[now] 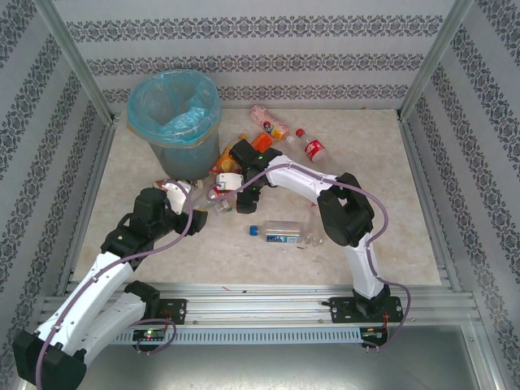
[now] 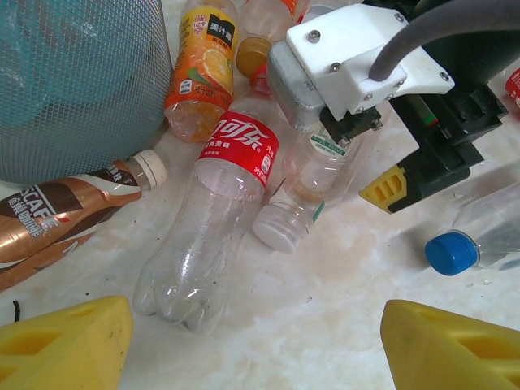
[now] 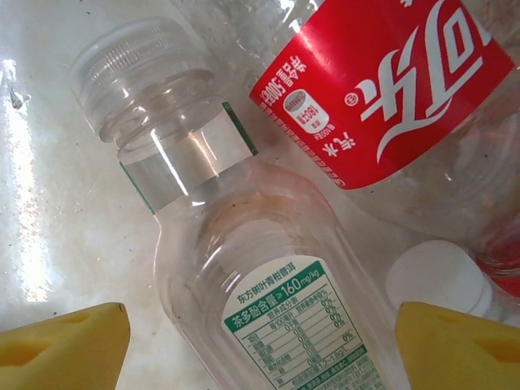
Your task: Put the plastic bottles in the bin
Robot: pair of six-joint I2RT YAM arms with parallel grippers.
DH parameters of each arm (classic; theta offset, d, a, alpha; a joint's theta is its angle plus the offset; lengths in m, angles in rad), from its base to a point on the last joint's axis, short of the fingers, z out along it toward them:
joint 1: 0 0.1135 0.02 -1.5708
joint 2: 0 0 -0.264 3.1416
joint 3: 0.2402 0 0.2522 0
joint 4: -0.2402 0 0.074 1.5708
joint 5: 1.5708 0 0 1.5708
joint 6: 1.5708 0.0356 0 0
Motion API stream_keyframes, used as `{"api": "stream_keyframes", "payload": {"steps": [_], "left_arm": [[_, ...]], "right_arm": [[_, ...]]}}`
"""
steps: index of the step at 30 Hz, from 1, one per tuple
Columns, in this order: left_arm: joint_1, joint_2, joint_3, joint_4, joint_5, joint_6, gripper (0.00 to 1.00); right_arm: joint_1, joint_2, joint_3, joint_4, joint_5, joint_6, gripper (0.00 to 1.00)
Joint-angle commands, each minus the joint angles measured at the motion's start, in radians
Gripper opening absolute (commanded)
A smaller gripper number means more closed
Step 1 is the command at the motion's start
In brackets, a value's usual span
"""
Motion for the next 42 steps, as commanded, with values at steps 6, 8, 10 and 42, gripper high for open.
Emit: {"api": "stream_keyframes", "payload": {"steps": [6,8,10,42], "left_arm": [[-0.006,0.009,-0.013,-0.018,-0.003,0.018,0.8],[-0.005,0.007,-0.011,-0.019,-0.003,0.018,0.8],[-0.005,0.009,-0.011,-0.022,-0.004,0.02,0.8],[-0.004,0.027,-0.005,-0.026,-0.06,0.029,0.8]], "right_arm": [[-0.01,0.002,-0.063,-0.063,-0.017,0.042,0.79],[-0.009,0.007,-0.049,-0.074,-0.026,0.055,0.74],[-0.008,0.008,-0.038,-0.08,-0.033,0.068,0.73],[-0.02,-0.071,-0.071,-0.157,-0.022,0.104,0.65]]}}
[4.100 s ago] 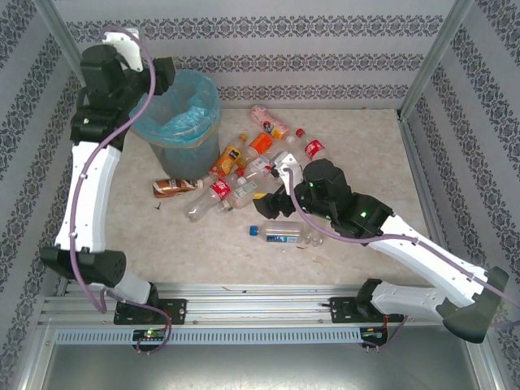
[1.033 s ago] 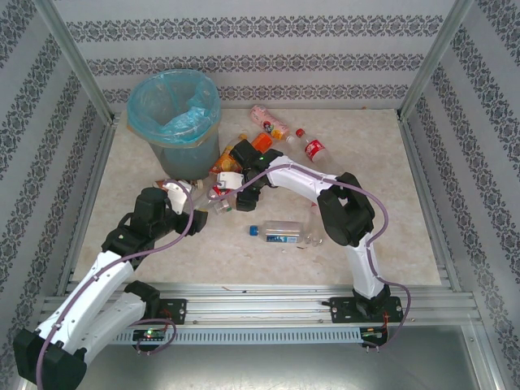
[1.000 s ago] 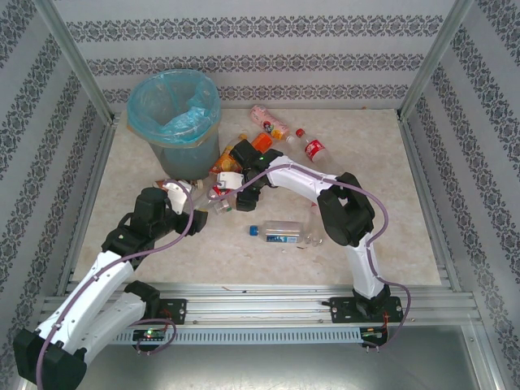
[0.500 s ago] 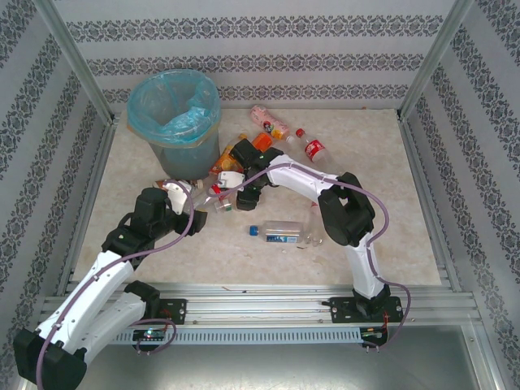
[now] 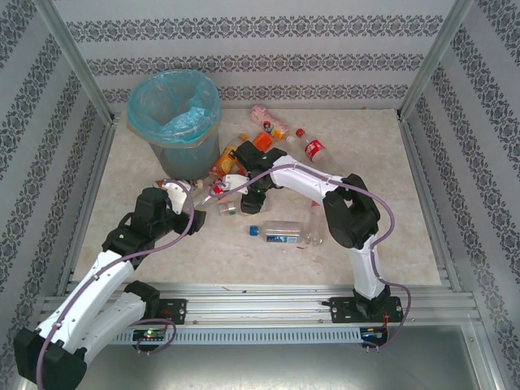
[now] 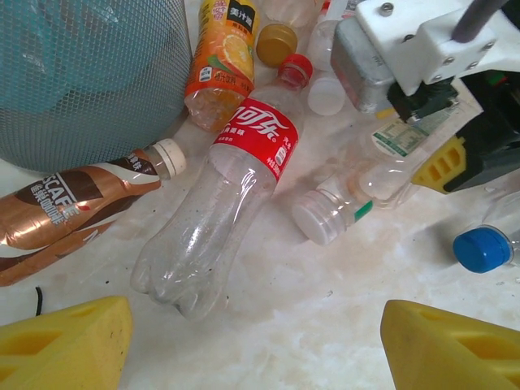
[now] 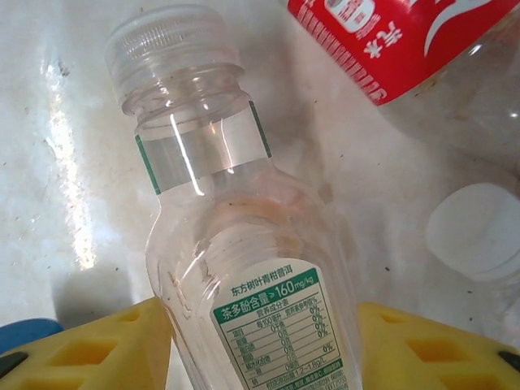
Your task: Put the plastic bottles in the bin
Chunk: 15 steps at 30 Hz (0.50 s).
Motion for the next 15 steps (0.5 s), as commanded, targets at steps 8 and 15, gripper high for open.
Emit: {"api": "stream_keyframes", "payload": {"steps": [8,15], "left_arm": [[-0.004,0.022,0.0,-0.024,-0.02,0.025,0.8],[-0.004,0.01,-0.001,-0.037,-0.043,0.028,0.81]], "right_arm": [[-0.024,0.041,-0.006,-0.076,0.005,0.005,0.73],[-0.033,0.054,0.0,-0.087,-0.019,-0.006,0.66]]}}
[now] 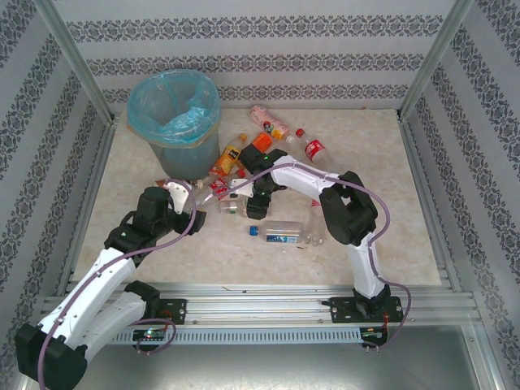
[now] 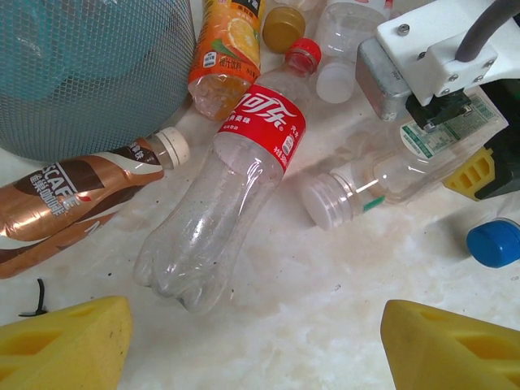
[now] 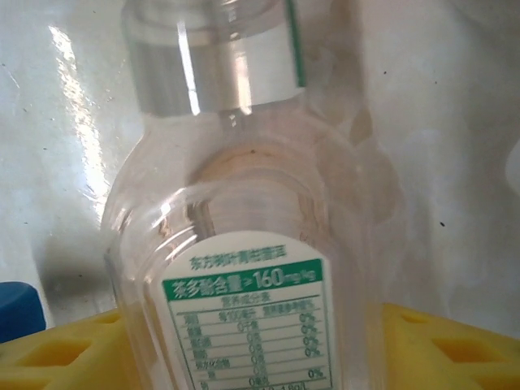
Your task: Put the plastic bottles in the bin
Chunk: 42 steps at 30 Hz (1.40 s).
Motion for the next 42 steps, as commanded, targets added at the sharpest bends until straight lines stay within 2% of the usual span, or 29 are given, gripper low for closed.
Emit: {"api": "stream_keyframes", "payload": {"steps": [1,6,9,15,20,24,27,31,34,37,42], "left_arm": [[-0.004,-0.014,-0.002,-0.028,-0.026,0.025,0.81],[-0.004,-0.018,0.002,-0.026,-0.021,0.017,0.81],[-0.005,-0.031,0.015,-0.026,-0.022,-0.011,0.81],[-0.004,-0.068,0.085,0.001,0.061,-0.137,0.82],[-0.004,-0.053,0.233,-0.059,0.151,-0.271,0.76],[-0.003,-0.06,0.345,-0.071,0.254,-0.352,0.73],[-0.004,-0.058,0.418,-0.089,0.286,-0.378,0.72],[-0.003,-0.036,0.482,-0.111,0.337,-0.412,0.7],[-0.003,0.012,0.525,-0.104,0.456,-0.461,0.68],[-0.003,0.044,0.543,-0.091,0.518,-0.515,0.65],[-0.004,0.04,0.545,-0.087,0.495,-0.526,0.62]], "right_arm": [[-0.006,0.011,0.01,-0.036,-0.021,-0.008,0.64],[-0.005,-0.07,-0.056,0.038,0.011,-0.019,0.51],[-0.005,-0.149,-0.086,0.081,0.023,0.0,0.48],[0.019,-0.371,-0.215,0.216,0.006,0.077,0.44],[0.08,-0.533,-0.323,0.323,-0.001,0.205,0.43],[0.132,-0.629,-0.384,0.42,-0.049,0.336,0.43],[0.149,-0.69,-0.407,0.486,-0.115,0.402,0.43],[0.153,-0.746,-0.429,0.556,-0.21,0.429,0.43],[0.153,-0.756,-0.417,0.565,-0.236,0.429,0.43],[0.158,-0.756,-0.4,0.571,-0.254,0.432,0.42],[0.164,-0.775,-0.402,0.602,-0.266,0.437,0.42]]}}
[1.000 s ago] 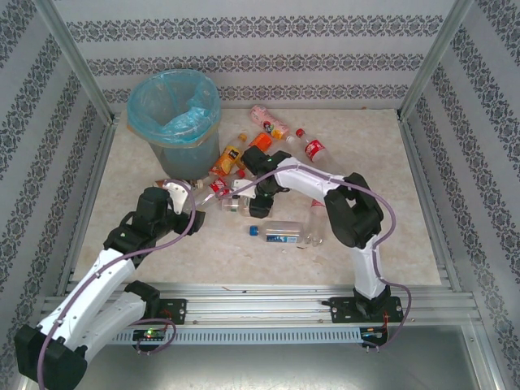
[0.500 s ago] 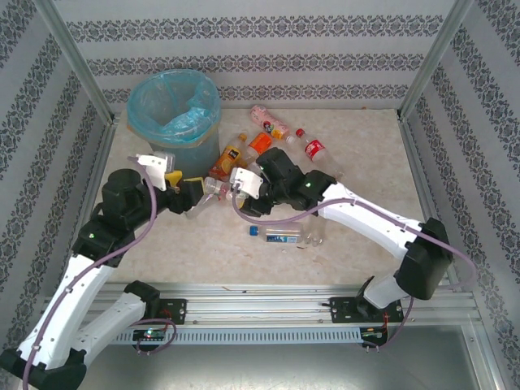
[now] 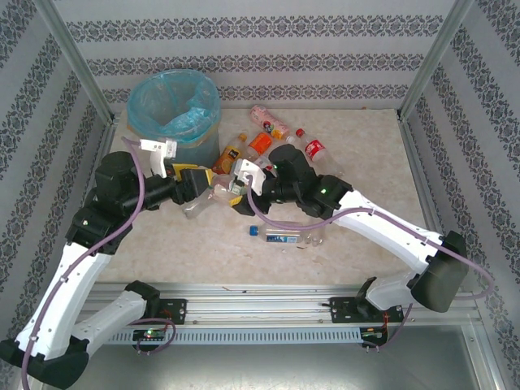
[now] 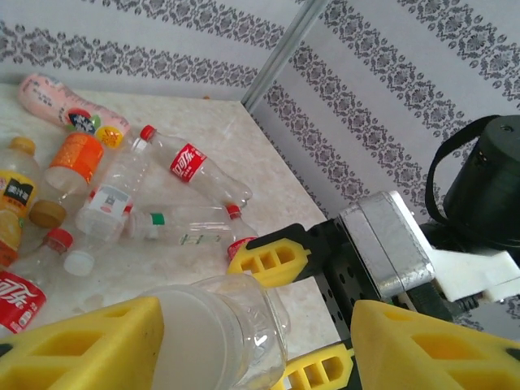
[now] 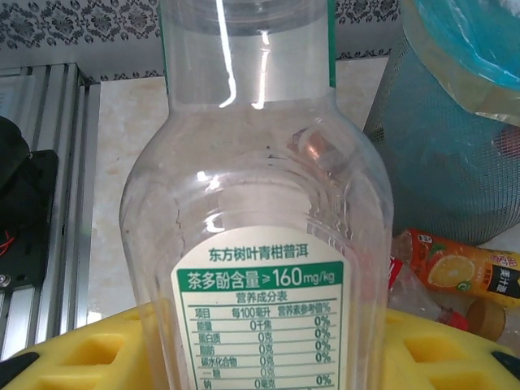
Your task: Put the plastic bottles in the bin
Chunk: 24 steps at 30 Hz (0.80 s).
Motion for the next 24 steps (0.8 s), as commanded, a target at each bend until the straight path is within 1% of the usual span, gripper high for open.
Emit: {"api": "stream_keyframes", "payload": {"steps": [1,3,6,8,10,12,15,17,19,21,24], "left_arm": [[-0.003,-0.018,0.021,-0.013,0.033,-0.044,0.62],[-0.004,-0.026,0.026,-0.024,0.008,-0.039,0.63],[-0.004,-0.04,0.029,-0.047,-0.055,-0.034,0.72],[-0.004,-0.055,0.016,-0.041,-0.092,-0.032,0.73],[-0.004,-0.071,-0.005,-0.021,-0.102,-0.04,0.73],[-0.005,-0.074,-0.017,-0.004,-0.089,-0.051,0.72],[-0.004,-0.053,-0.021,0.033,-0.005,-0.066,0.69],[-0.005,-0.036,-0.017,0.043,0.031,-0.081,0.68],[-0.004,-0.029,-0.028,0.066,0.04,-0.092,0.67],[-0.004,-0.029,-0.034,0.083,0.046,-0.092,0.63],[-0.005,-0.023,-0.028,0.082,0.056,-0.087,0.61]], "right_arm": [[0.014,-0.035,0.016,0.077,-0.057,0.018,0.42],[0.014,-0.051,0.009,0.086,-0.056,0.018,0.42],[0.014,-0.079,-0.016,0.112,-0.05,0.017,0.41],[0.016,-0.096,-0.034,0.134,-0.045,0.018,0.41],[0.017,-0.106,-0.046,0.149,-0.048,0.02,0.41],[0.021,-0.109,-0.044,0.147,-0.049,0.019,0.41],[0.026,-0.112,-0.039,0.151,-0.049,0.018,0.41],[0.028,-0.112,-0.036,0.155,-0.05,0.015,0.41],[0.028,-0.108,-0.032,0.154,-0.049,0.011,0.41],[0.028,-0.105,-0.029,0.153,-0.049,0.007,0.41],[0.031,-0.1,-0.025,0.153,-0.052,0.007,0.4]]}}
